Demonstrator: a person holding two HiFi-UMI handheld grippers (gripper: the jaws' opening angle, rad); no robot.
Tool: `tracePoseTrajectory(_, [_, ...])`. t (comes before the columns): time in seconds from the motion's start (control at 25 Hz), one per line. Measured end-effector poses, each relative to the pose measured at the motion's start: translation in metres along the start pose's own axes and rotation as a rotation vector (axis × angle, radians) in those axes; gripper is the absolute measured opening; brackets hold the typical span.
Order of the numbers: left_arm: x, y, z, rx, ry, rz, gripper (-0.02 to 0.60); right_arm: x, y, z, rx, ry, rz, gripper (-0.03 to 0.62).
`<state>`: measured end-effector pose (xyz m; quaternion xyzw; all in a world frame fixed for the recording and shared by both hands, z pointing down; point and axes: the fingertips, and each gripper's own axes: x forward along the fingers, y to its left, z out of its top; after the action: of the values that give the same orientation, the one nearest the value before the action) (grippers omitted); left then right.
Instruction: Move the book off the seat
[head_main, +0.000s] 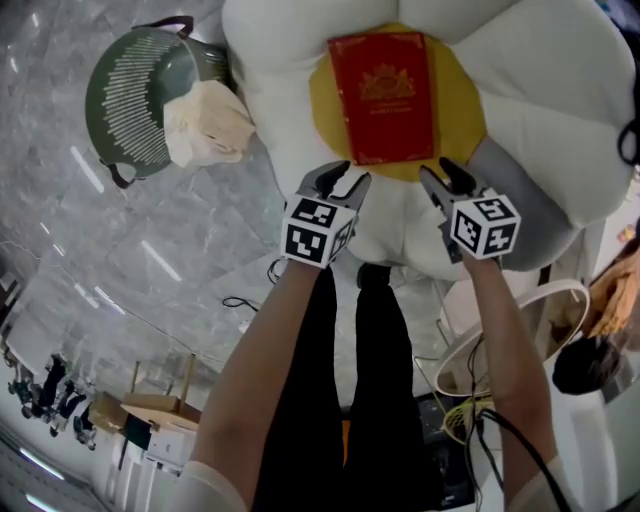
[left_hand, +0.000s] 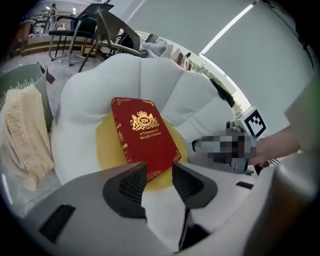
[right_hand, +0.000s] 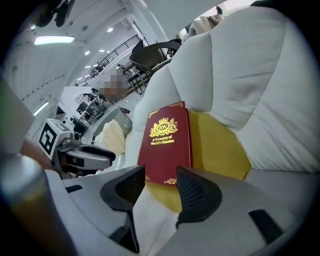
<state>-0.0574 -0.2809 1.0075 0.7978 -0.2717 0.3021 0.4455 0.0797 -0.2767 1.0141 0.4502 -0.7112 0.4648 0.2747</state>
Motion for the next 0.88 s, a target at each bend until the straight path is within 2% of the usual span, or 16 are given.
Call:
tracePoseTrajectory(0.12, [0.021, 0.011, -0.011, -0.034, 0.026, 0.009, 0.166, 0.017, -0.014, -0.007, -0.004, 0.017, -0.015, 0.222])
tracePoseTrajectory(0.32, [0.050, 0.029, -0.017, -0.090, 0.063, 0.066, 0.194, 0.044, -0.031, -0.010, -0.049, 0.044, -0.038, 0.260])
tracePoseTrajectory(0.48, [0.070, 0.033, -0.020, -0.129, 0.107, 0.042, 0.290, 0.061, -0.040, -0.016, -0.026, 0.075, -0.039, 0.295])
tracePoseTrajectory(0.6, [0.084, 0.040, -0.022, -0.131, 0.148, 0.025, 0.322, 0.071, -0.042, -0.020, -0.031, 0.100, -0.032, 0.316])
tracePoseTrajectory(0.72, [0.092, 0.042, -0.021, -0.140, 0.160, -0.007, 0.325, 0.082, -0.039, -0.025, -0.016, 0.122, -0.006, 0.321])
tracePoseTrajectory(0.8, [0.093, 0.045, -0.023, -0.154, 0.160, 0.000, 0.323, 0.088, -0.036, -0.029, -0.025, 0.144, -0.014, 0.321])
tracePoseTrajectory(0.88, [0.091, 0.047, -0.023, -0.146, 0.157, 0.029, 0.274, 0.087, -0.032, -0.027, -0.043, 0.149, -0.030, 0.319])
